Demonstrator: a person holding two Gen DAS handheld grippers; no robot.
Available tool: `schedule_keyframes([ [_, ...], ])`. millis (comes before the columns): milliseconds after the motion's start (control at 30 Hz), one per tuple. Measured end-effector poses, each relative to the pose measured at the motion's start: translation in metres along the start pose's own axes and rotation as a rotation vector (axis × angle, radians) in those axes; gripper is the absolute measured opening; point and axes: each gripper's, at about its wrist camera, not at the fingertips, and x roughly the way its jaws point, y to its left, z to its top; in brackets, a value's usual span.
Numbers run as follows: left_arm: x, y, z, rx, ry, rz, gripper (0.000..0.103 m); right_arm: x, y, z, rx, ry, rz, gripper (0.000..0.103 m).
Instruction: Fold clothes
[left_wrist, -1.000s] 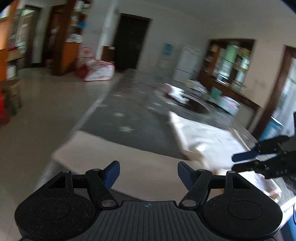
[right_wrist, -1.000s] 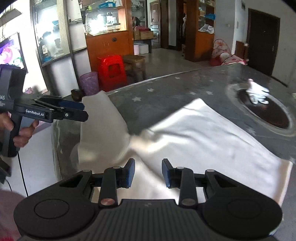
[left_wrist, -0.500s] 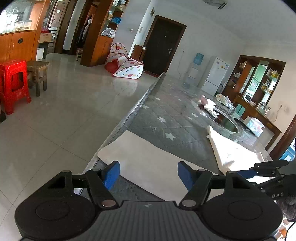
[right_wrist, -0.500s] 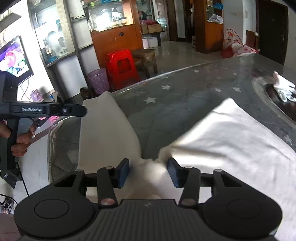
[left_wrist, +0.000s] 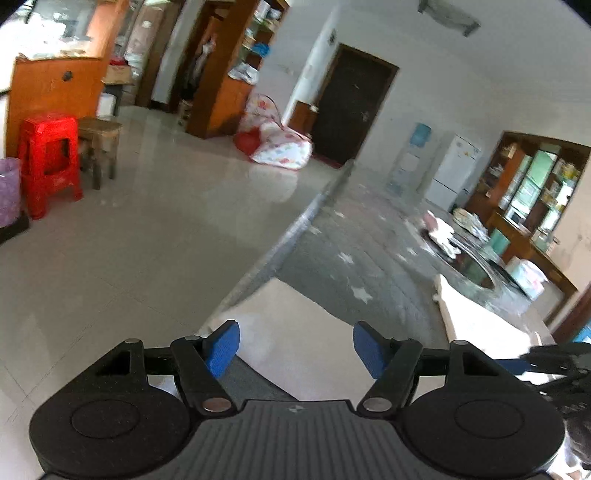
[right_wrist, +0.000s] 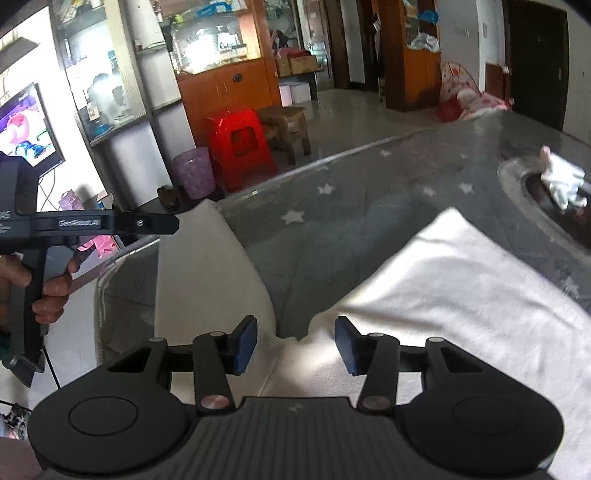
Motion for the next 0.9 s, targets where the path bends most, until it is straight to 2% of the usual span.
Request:
schedule_keyframes([
  [167,0.005,0.006,-0.001,-0.043,0.005,0.051,0.069,-0.019,0.006,0.003,-0.023,-0.030,-0.004,0.047],
  [233,0.008,0.007,-0.001,-0.049,0.011,0.066,0.055,-0.027,0.009,0.003,-0.032,-0.042,-0.006,0.047],
  [367,0.014,0.002,-0.004,0.018,-0.001,0.112,0.032,-0.044,0.016,0.002,-0.054,-0.064,-0.016,0.047],
  [433,0.012,0.002,-0.003,0.015,-0.012,0.112,0.012,-0.052,0.017,0.000,-0.059,-0.073,-0.023,0.047],
  [500,0.011,0.002,-0.001,0.000,-0.021,0.103,0.009,-0.062,0.016,-0.002,-0.056,-0.084,-0.039,0.047],
  [633,-0.003,-0.010,0.008,-0.019,-0.056,-0.003,0.007,-0.080,0.010,-0.010,-0.036,-0.104,-0.077,0.047],
  [800,-0.024,-0.053,0.020,0.029,-0.088,-0.173,0.006,-0.101,-0.003,-0.024,0.015,-0.122,-0.131,0.047],
  [900,-0.031,-0.072,0.027,0.037,-0.101,-0.249,0.006,-0.115,-0.009,-0.034,0.041,-0.134,-0.155,0.047],
])
